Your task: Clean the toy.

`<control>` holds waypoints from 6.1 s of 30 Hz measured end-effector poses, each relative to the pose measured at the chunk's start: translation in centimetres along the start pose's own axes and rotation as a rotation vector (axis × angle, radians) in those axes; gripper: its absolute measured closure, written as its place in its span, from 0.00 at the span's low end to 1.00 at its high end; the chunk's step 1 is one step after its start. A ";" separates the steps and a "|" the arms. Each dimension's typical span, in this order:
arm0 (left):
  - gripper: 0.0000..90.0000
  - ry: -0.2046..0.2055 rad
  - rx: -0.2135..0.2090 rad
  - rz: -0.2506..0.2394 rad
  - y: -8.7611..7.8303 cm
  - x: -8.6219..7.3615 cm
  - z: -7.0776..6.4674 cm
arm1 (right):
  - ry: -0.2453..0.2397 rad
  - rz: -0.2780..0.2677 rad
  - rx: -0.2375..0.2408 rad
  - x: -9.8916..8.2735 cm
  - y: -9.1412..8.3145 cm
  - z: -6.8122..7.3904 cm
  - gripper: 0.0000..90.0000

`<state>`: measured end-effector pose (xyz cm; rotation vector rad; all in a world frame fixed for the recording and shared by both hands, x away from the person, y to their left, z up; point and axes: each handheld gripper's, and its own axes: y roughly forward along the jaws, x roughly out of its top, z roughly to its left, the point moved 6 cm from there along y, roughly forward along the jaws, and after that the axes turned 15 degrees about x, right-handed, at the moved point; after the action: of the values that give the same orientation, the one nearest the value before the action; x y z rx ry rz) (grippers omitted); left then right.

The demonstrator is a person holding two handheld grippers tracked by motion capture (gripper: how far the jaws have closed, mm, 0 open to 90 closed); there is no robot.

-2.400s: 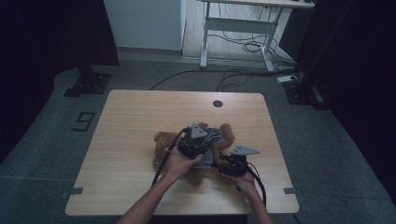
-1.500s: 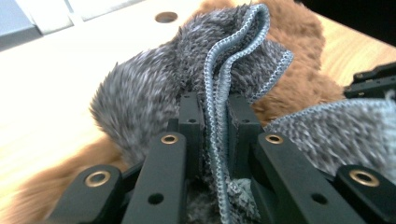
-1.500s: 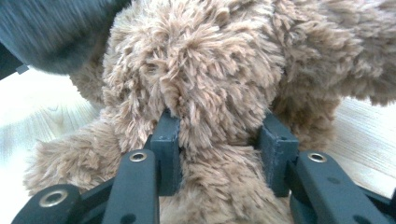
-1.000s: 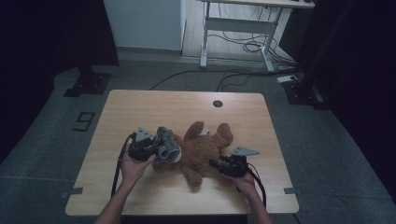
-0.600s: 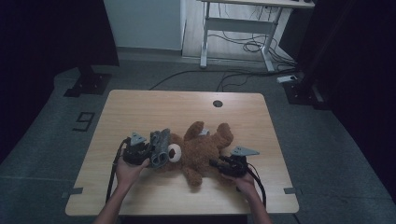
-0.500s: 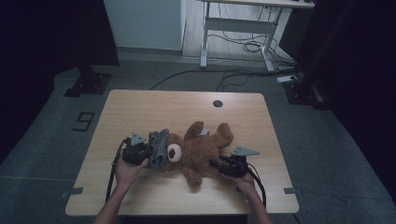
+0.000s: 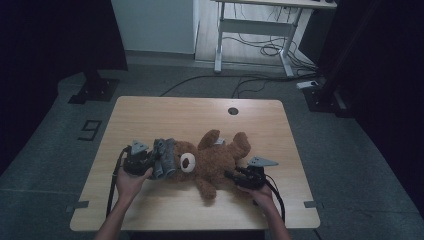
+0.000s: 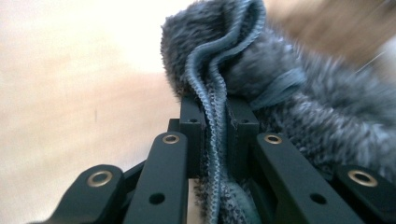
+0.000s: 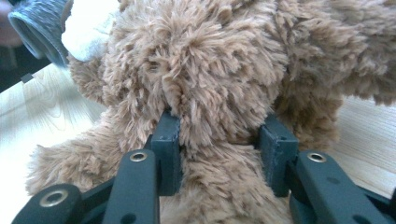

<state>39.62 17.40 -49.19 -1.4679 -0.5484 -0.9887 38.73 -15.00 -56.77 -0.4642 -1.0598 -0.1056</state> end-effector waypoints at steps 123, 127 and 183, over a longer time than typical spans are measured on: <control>0.87 0.162 -0.129 0.151 8.9 6.0 -7.3 | -0.079 0.027 -0.143 0.9 -0.3 -2.5 0.69; 0.88 0.145 -0.140 0.122 8.3 5.0 -7.2 | -0.076 0.039 -0.145 0.7 -0.5 -2.3 0.67; 0.88 0.132 -0.153 0.034 2.3 3.0 -8.9 | -0.055 -0.040 -0.125 0.9 -0.2 0.4 0.62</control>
<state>40.79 7.84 -48.71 -1.5294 -0.3573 -1.1112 38.80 -14.86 -55.76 -0.5615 -1.1205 -0.1966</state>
